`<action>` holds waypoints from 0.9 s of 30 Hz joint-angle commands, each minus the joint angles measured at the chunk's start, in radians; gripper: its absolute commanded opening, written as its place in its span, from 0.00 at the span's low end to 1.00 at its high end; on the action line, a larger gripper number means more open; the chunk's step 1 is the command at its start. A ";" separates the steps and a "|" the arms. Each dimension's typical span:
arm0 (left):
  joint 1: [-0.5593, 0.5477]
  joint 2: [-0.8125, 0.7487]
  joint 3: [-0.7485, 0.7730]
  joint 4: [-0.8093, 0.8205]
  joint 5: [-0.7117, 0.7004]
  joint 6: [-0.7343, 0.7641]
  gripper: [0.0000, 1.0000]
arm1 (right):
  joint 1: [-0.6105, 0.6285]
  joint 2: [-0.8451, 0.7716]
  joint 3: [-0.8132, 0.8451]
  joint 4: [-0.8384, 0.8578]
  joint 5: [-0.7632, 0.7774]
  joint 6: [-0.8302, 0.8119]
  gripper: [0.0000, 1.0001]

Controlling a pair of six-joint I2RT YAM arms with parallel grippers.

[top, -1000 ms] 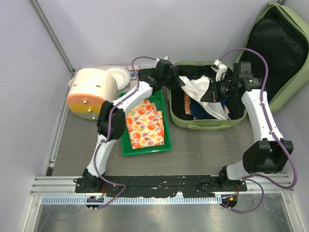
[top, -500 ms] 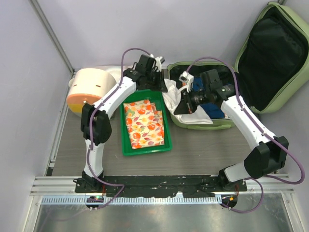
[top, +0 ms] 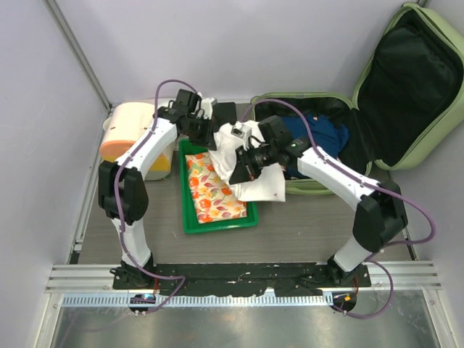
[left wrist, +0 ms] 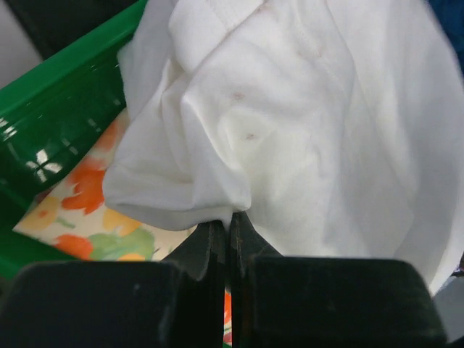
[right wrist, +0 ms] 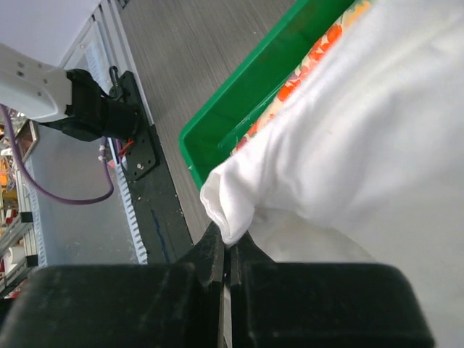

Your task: Open, take out, and arrange the luggage

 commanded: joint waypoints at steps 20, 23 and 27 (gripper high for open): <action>0.079 -0.073 -0.130 -0.015 -0.221 0.240 0.00 | 0.238 0.294 0.129 0.262 0.141 0.214 0.01; 0.080 -0.061 -0.122 -0.022 -0.208 0.231 0.00 | 0.250 0.286 0.113 0.285 0.139 0.231 0.01; 0.080 -0.066 -0.118 -0.038 -0.222 0.226 0.00 | 0.284 0.295 0.139 0.312 0.133 0.245 0.01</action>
